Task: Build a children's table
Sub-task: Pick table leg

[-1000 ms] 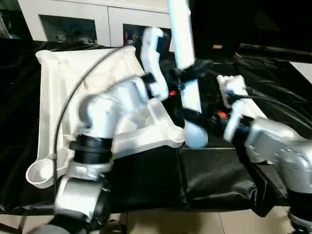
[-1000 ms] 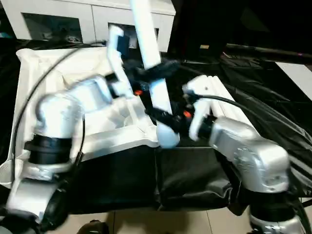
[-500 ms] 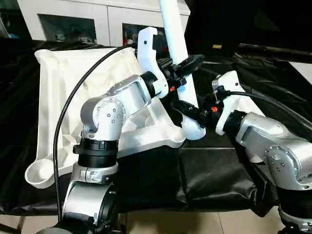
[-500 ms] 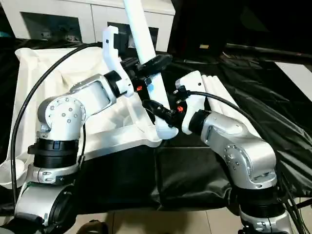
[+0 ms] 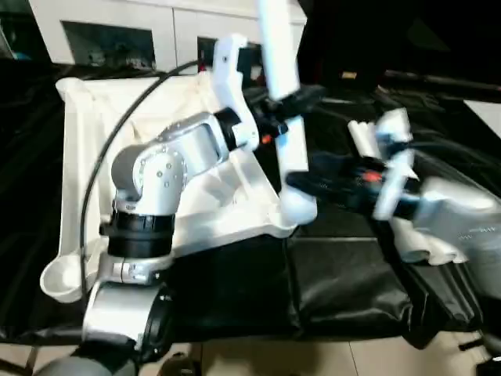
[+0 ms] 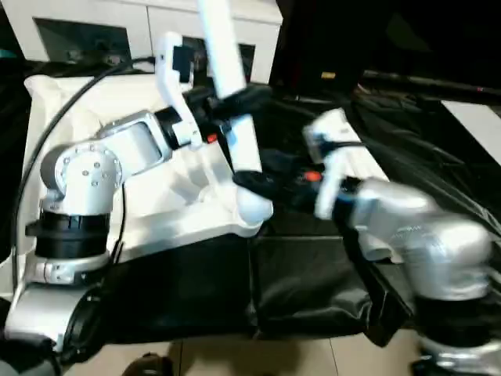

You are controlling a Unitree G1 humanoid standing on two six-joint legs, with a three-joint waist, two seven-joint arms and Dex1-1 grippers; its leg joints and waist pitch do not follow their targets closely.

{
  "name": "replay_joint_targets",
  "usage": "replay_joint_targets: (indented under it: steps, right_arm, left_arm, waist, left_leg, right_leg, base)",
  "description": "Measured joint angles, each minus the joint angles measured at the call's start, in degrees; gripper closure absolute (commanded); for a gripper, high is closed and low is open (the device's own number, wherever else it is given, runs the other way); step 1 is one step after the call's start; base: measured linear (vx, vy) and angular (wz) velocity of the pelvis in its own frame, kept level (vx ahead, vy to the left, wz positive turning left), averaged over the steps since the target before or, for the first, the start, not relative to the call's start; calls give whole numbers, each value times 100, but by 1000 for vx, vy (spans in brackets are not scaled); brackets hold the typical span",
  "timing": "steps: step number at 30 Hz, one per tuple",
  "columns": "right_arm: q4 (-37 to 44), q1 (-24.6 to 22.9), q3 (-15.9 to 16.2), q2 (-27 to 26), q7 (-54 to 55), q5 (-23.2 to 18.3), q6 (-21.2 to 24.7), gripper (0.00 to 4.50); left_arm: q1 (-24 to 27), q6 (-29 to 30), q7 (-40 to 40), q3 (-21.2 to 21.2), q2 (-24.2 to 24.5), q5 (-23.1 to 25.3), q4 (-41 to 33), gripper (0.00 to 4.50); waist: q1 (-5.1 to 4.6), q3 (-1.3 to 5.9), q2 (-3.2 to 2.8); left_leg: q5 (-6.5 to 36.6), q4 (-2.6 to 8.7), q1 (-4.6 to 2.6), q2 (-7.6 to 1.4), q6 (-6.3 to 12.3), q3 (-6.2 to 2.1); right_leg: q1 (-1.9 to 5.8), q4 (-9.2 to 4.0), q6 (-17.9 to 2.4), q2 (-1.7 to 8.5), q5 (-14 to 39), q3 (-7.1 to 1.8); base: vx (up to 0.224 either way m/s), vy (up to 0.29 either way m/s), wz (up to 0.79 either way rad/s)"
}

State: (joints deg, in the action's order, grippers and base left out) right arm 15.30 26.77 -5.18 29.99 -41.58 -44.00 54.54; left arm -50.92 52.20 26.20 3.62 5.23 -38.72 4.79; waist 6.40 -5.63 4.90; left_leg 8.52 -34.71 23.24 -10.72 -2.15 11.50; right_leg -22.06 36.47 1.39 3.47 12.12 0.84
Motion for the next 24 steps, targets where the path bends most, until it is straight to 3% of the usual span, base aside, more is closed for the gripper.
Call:
replay_joint_targets:
  steps: [11,14,24]
  right_arm:
    - [-209,12,19,245,-398,-171,226,108]
    - [-203,-1,153,288,-507,-185,243,108]
    - [-200,-17,409,294,-706,-136,233,108]
  left_arm:
    - [44,191,1011,-494,364,-164,-280,266]
    - [44,192,1222,-582,431,-167,-288,266]
    - [43,179,1364,-692,432,-158,-288,266]
  waist:
    - [1,0,0]
    - [2,0,0]
    - [2,0,0]
  left_leg:
    - [0,1,0,0,0,0]
    - [0,1,-1,-1,0,0]
    - [0,1,-1,-1,-1,1]
  right_leg:
    - [-1,-2,-1,0,0,0]
    - [-1,-1,-1,0,0,1]
    - [0,-1,-1,0,0,0]
  base:
    - [0,0,0]
    - [0,0,0]
    - [0,0,0]
